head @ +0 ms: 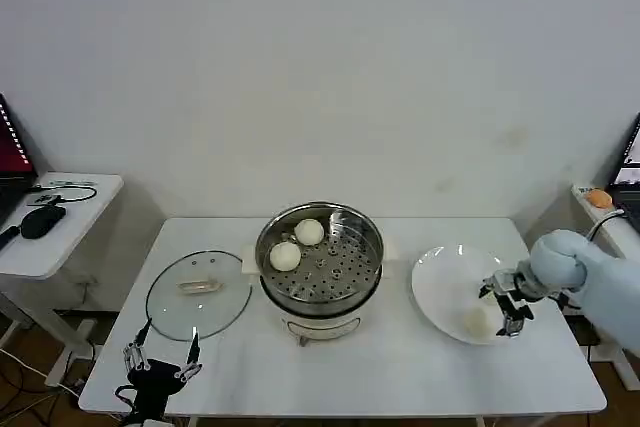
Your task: Take steamed baozi put them in steamer then cover it.
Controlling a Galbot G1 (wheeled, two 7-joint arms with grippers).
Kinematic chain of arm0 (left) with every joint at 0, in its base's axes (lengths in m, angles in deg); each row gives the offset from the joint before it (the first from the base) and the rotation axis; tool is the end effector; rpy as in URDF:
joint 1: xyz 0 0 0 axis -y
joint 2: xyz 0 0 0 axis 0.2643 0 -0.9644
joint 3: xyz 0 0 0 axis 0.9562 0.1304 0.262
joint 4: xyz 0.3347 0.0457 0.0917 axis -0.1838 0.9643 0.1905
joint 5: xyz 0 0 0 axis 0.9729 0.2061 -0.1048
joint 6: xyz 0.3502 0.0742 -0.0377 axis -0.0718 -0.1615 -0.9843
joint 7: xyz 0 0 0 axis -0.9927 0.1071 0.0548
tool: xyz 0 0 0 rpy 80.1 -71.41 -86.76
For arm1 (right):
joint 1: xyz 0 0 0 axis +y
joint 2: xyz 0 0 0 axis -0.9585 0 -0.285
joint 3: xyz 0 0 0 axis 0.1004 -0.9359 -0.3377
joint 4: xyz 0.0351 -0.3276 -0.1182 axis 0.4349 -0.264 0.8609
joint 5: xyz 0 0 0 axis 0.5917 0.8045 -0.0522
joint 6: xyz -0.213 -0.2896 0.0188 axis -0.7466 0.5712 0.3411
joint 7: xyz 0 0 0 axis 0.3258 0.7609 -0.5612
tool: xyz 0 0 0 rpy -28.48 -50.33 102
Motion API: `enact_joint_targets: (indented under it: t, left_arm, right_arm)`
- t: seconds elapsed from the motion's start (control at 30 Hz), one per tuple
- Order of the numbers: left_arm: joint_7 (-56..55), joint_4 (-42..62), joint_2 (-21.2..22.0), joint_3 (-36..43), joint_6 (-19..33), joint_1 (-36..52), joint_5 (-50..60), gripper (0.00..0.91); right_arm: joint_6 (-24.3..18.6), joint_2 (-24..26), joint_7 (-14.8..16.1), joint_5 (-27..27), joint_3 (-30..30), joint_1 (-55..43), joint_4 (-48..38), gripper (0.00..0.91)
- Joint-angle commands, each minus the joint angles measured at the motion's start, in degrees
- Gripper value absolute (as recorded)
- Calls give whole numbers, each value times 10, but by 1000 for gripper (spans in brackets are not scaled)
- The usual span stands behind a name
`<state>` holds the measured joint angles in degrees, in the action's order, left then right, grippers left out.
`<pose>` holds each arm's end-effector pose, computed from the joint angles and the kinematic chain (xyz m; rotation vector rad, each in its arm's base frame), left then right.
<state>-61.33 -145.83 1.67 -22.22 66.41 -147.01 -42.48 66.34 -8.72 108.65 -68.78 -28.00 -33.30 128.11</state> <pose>0.1251 0.0602 -0.3018 0.0680 -2.7563 -0.9551 0.4550 -0.1932 -0.2208 1.2745 -1.2912 1.3964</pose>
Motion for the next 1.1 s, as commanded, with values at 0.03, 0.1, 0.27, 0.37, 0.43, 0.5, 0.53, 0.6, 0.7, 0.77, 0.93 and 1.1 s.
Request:
enact_joint_targets:
  t: [0.03,0.1,0.27,0.37,0.43,0.5,0.53,0.6,0.7,0.77,0.93,1.1]
  left_arm:
    - [0,0,0,0,-1,0,2,907]
    - [1,-2,-1,-1,-2,0,1,907]
    - [1,-1,-2,-3,-2,1,0,907]
    - [-1,-1,-1,-3,0,1,2,907]
    - [-2,-1,-1,-3,1,0,3,907]
    - [-2,-2,-1,-4,1,0,3,907]
    - [-2,-3,-1,-5,1,0,3,907]
    - [-2,-6,-1,-5,1,-1,3,907]
    - [-2,-9,0,-4,2,-3,2,907]
    - [-3,-9,1,-4,2,-3,2,907]
    - [-5,-12,2,-2,2,-5,3,907]
    - [-6,-17,2,-2,0,-10,2,907]
  right_arm:
    - [9,-28,0,-2,-2,14,-25,907]
    - [12,-31,0,-2,-9,11,-26,897]
    - [22,-31,1,-3,-15,6,-27,826]
    - [24,-32,1,-3,-15,4,-29,796]
    - [26,-32,1,-4,-15,4,-28,766]
    - [28,-31,1,-5,-16,3,-28,756]
    - [29,-31,1,-5,-17,2,-28,725]
    - [29,-30,2,-5,-17,2,-28,705]
    - [32,-30,2,-7,-15,0,-27,665]
    - [34,-29,2,-8,-14,-3,-26,645]
    - [33,-23,6,-9,-21,-18,-25,584]
    - [32,-10,8,-17,-22,-38,-13,574]
